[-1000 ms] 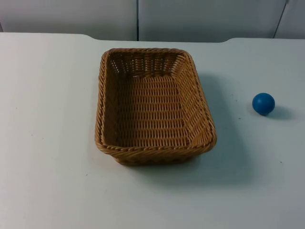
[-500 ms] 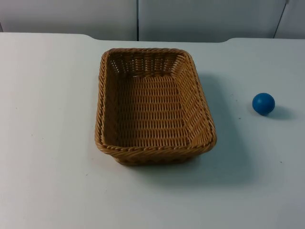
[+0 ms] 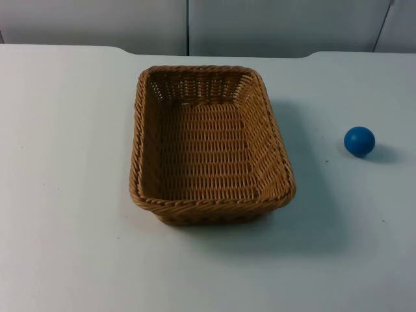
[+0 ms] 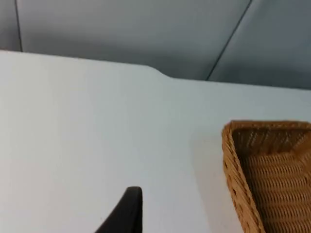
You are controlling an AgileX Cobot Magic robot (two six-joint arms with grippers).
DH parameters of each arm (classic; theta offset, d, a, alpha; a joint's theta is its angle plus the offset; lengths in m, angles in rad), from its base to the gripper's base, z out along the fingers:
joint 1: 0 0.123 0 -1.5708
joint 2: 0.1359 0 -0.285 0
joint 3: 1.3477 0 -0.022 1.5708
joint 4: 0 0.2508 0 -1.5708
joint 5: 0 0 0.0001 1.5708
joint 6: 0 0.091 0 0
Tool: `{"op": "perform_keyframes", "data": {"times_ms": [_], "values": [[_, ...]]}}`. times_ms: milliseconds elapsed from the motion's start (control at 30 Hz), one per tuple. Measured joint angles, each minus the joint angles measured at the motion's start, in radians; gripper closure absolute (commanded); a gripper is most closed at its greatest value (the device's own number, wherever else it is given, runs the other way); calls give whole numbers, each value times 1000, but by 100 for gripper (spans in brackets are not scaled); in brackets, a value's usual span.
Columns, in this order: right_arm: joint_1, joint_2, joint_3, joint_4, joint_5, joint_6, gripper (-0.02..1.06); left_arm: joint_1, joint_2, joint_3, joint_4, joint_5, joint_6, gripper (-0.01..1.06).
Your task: Pick up the basket with the left hand and place the ball into the basket with the right hand.
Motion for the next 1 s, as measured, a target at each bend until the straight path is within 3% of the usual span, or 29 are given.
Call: {"op": "perform_keyframes", "data": {"times_ms": [300, 700, 833, 967, 1000], "values": [[0, 0, 0, 0, 0, 0, 5, -210, 322, -90, -12, -33, -14, 0], [0, 0, 0, 0, 6, 0, 5, -276, 648, -286, -3, -10, -130, 0], [0, 0, 0, 0, 5, 0, 5, -294, 726, -332, 118, 16, -261, 0], [0, 0, 0, 0, 5, 0, 5, -361, 790, -395, 482, 54, -582, 0], [0, 0, 0, 0, 5, 0, 5, -361, 790, -395, 482, 54, -582, 0]]}}
